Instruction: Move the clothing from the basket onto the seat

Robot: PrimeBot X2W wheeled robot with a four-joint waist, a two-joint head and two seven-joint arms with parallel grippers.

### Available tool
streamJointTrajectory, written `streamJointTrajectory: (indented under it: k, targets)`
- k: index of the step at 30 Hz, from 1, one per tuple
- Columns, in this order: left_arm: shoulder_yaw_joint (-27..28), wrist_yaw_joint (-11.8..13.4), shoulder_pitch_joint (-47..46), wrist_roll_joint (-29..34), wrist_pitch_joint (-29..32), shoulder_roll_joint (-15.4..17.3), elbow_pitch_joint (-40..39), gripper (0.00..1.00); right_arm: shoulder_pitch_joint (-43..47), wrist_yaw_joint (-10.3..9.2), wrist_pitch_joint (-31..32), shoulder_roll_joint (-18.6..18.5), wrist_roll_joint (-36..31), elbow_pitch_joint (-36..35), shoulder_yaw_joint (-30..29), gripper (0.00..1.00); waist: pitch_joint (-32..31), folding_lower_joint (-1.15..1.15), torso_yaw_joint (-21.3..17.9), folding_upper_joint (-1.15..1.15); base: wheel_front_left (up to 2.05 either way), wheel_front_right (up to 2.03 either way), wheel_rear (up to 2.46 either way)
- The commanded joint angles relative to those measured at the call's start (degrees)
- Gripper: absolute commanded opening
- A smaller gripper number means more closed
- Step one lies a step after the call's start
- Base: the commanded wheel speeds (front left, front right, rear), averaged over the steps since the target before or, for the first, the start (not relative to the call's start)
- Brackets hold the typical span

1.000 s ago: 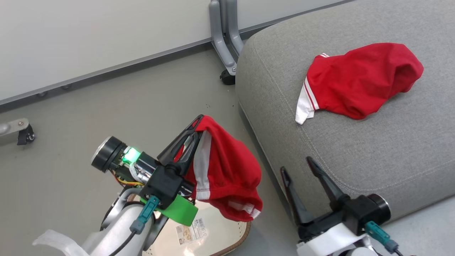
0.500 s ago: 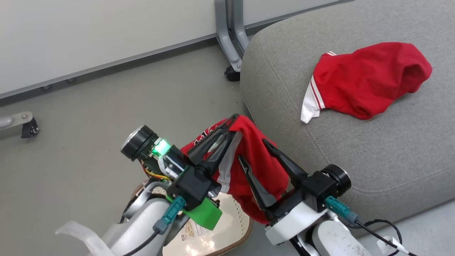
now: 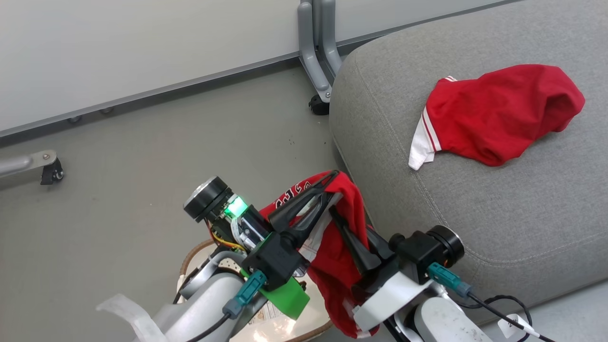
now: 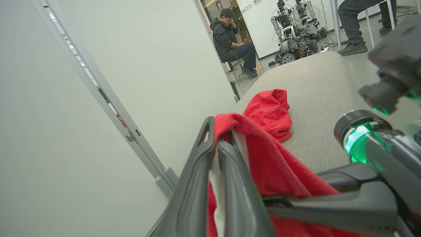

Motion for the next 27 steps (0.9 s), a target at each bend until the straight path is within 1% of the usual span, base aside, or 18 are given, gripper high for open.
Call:
streamJointTrajectory:
  k: [1, 9, 10, 11, 12, 20, 27]
  targets:
    - [-0.16, -0.18, 0.59, -0.21, -0.01, -0.1, 0.53, 0.0, 0.44, -0.1, -0.02, -0.12, -0.16, -0.14, -0.55, 0.0, -0.13, 0.0, 0.09, 0.0, 0.0, 0.0, 0.0]
    - [-0.62, -0.72, 1.44, -1.62, -0.01, -0.24, 2.45, 0.0, 2.22, -0.1, -0.02, -0.09, -1.2, -1.39, -3.15, 0.0, -0.07, 0.0, 0.43, 0.0, 0.0, 0.0, 0.0]
    - [-0.68, -0.85, 1.59, -2.01, -0.01, -0.09, 2.92, 0.28, 2.32, -0.1, -0.02, -0.1, -1.24, -1.51, -3.47, 0.0, -0.03, 0.0, 0.47, 0.0, 0.0, 0.0, 0.0]
    - [-0.75, -1.01, 1.46, -2.1, -0.01, -0.04, 2.99, 0.89, 2.28, -0.1, -0.02, -0.1, -1.37, -1.6, -3.61, 0.0, 0.02, 0.0, 0.51, 0.0, 0.0, 0.0, 0.0]
    - [-0.63, -1.12, 1.36, -2.42, -0.01, -0.1, 3.16, 1.0, 2.24, -0.1, -0.02, -0.09, -1.5, -1.73, -3.79, 0.0, 0.09, 0.0, 0.56, 0.0, 0.0, 0.0, 0.0]
    - [-1.0, -1.78, 0.97, -6.53, -0.01, -0.53, 5.74, 1.0, 2.09, -0.1, -0.02, -0.09, -1.67, -1.96, -4.55, 0.0, 0.04, 0.0, 0.84, 0.0, 0.0, 0.0, 0.0]
    - [-2.02, -2.1, -0.41, -8.2, -0.01, 0.24, 7.04, 1.0, 2.07, -0.1, -0.02, -0.09, -1.51, -2.1, -5.16, 0.0, -0.01, 0.0, 0.89, 0.0, 0.0, 0.0, 0.0]
